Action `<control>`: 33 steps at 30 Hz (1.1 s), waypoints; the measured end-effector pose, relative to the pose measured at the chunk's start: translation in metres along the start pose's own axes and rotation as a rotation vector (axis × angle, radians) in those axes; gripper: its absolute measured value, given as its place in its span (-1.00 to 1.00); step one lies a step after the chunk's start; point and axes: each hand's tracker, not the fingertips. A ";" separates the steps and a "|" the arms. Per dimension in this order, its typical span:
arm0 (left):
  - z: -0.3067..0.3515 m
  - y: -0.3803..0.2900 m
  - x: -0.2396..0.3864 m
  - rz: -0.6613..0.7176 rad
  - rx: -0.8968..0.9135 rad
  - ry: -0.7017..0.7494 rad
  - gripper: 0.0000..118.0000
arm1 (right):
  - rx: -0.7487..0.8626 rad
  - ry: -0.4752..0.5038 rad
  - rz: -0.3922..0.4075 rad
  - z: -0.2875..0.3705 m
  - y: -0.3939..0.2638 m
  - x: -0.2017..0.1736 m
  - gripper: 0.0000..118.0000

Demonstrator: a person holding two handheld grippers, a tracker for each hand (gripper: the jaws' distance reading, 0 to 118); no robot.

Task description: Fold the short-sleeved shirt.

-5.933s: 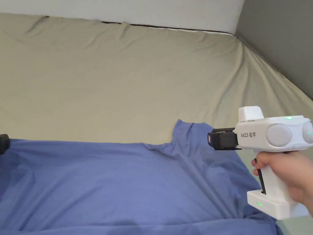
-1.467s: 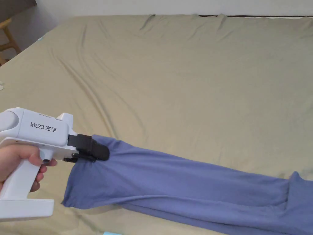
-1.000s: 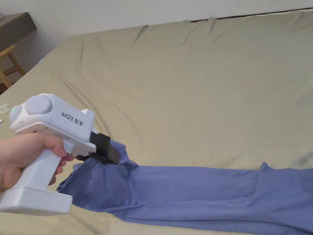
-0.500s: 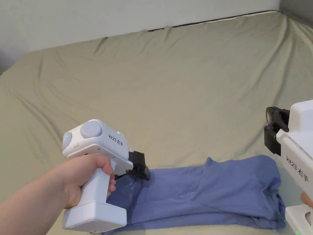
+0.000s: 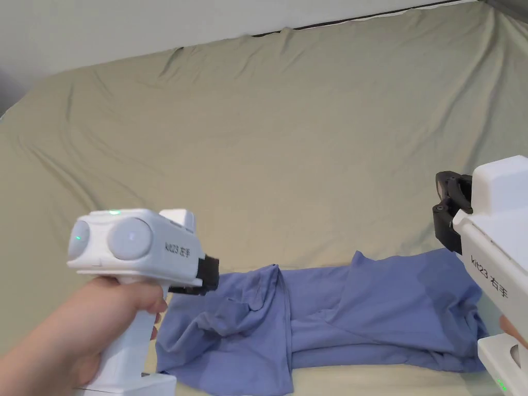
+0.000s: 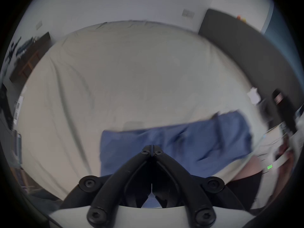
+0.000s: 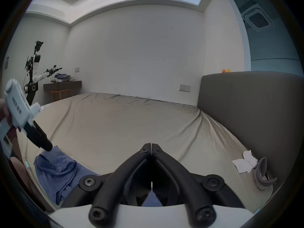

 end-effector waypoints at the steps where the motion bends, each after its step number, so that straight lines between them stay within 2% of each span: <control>1: -0.017 -0.006 -0.003 -0.004 -0.027 0.014 -1.00 | -0.001 0.006 0.009 0.000 0.000 -0.002 -1.00; 4: -0.032 -0.016 0.006 0.019 -0.041 0.000 -1.00 | 0.007 0.009 0.041 0.000 0.000 -0.007 -1.00; 7: -0.042 -0.027 0.033 0.021 -0.096 -0.125 -1.00 | 0.005 0.013 0.044 0.000 -0.001 -0.007 -1.00; 14: -0.058 -0.021 0.082 -0.022 -0.062 -0.096 -1.00 | -0.027 0.030 -0.014 -0.006 -0.001 -0.005 -1.00; 17: -0.036 -0.012 0.072 0.016 -0.036 -0.270 -1.00 | 0.011 0.025 0.048 -0.004 -0.001 -0.007 -1.00; 18: -0.025 -0.010 0.067 0.026 -0.027 -0.324 -1.00 | 0.007 0.023 0.041 -0.005 -0.001 -0.007 -1.00; 24: 0.035 -0.024 -0.025 -0.053 0.111 -0.340 -0.99 | -0.019 0.043 0.028 -0.005 -0.003 -0.010 -1.00; 25: 0.023 -0.027 -0.060 -0.055 0.100 -0.333 -0.73 | -0.020 0.045 0.038 -0.005 -0.003 -0.012 -1.00; 26: 0.018 -0.031 -0.086 -0.011 0.105 -0.345 -0.33 | -0.023 0.050 0.047 -0.006 -0.003 -0.015 -1.00; 28: -0.001 -0.036 -0.133 0.158 0.040 -0.372 0.79 | -0.032 0.049 0.050 -0.008 -0.002 -0.020 -1.00; 29: -0.008 -0.043 -0.144 0.212 0.020 -0.421 0.96 | -0.035 0.050 0.053 -0.009 -0.002 -0.023 -1.00; 33: -0.055 -0.061 -0.187 0.434 0.038 -0.682 1.00 | -0.044 0.066 0.075 -0.010 0.002 -0.037 -1.00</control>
